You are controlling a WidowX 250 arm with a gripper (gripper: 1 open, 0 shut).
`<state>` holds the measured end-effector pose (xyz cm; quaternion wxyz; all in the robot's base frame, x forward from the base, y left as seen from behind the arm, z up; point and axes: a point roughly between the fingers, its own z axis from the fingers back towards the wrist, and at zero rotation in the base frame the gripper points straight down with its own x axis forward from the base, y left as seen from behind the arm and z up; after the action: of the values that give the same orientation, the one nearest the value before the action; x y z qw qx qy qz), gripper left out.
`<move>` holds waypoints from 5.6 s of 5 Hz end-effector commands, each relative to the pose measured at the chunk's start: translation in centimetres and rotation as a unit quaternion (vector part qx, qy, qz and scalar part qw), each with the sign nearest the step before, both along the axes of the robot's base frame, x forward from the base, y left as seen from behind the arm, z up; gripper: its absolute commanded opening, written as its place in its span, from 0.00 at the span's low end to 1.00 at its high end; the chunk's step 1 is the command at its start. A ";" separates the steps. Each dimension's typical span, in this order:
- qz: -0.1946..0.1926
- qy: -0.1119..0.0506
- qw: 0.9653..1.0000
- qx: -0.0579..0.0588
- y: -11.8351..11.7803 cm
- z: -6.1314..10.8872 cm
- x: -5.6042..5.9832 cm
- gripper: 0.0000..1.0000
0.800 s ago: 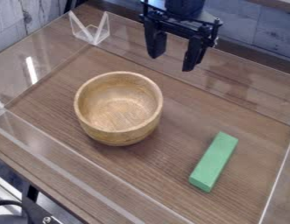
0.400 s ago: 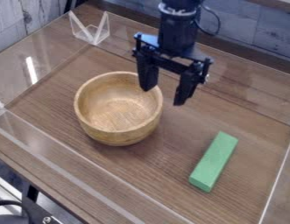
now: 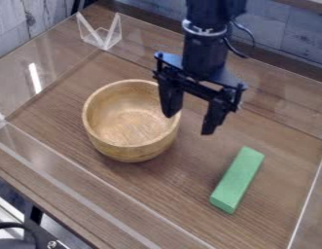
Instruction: Put green stick into wooden bowl
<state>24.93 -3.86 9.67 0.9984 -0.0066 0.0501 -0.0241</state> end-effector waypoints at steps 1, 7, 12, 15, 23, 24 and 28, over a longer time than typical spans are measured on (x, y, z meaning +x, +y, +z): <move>-0.004 -0.034 0.999 -0.007 -1.2 0.9 -0.2 1.00; -0.018 -0.108 0.994 -0.021 -7.3 -4.0 0.4 1.00; -0.012 -0.128 0.992 -0.016 -6.4 -3.8 0.8 1.00; -0.009 -0.136 0.991 -0.020 -6.3 -3.3 0.9 1.00; 0.008 -0.114 0.993 -0.003 -4.9 -5.6 0.9 0.00; 0.010 -0.107 0.994 0.002 -4.4 -4.9 0.9 0.00; 0.064 -0.131 0.989 0.021 4.6 1.7 2.1 0.00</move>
<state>26.19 0.90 9.44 0.9977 0.0142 -0.0443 0.0485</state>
